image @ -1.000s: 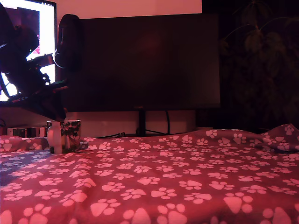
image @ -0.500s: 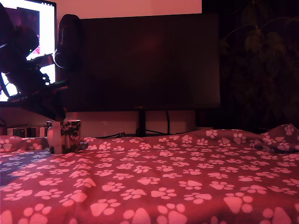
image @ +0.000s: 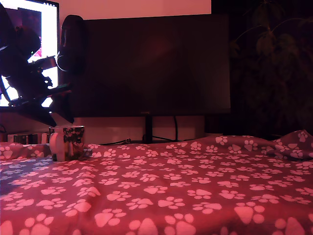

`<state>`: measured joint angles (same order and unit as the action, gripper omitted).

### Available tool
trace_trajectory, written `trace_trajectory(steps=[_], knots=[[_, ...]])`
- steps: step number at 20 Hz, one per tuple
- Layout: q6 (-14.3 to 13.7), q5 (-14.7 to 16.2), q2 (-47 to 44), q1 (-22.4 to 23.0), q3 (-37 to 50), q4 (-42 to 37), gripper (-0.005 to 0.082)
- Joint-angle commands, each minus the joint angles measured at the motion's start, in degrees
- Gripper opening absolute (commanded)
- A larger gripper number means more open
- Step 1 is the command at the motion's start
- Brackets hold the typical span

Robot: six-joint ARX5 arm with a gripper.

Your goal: Pick up the coffee capsules on the table and drop them inside the coffee cup

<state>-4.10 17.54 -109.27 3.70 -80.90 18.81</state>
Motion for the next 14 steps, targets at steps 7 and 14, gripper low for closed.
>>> trace_trajectory(steps=[7, 14], knots=[[-2.1, 3.4, 4.9, -0.2, -1.0, 4.5, -0.0014], [-2.4, 4.8, 14.0, -0.5, 5.9, 3.0, -0.0017]])
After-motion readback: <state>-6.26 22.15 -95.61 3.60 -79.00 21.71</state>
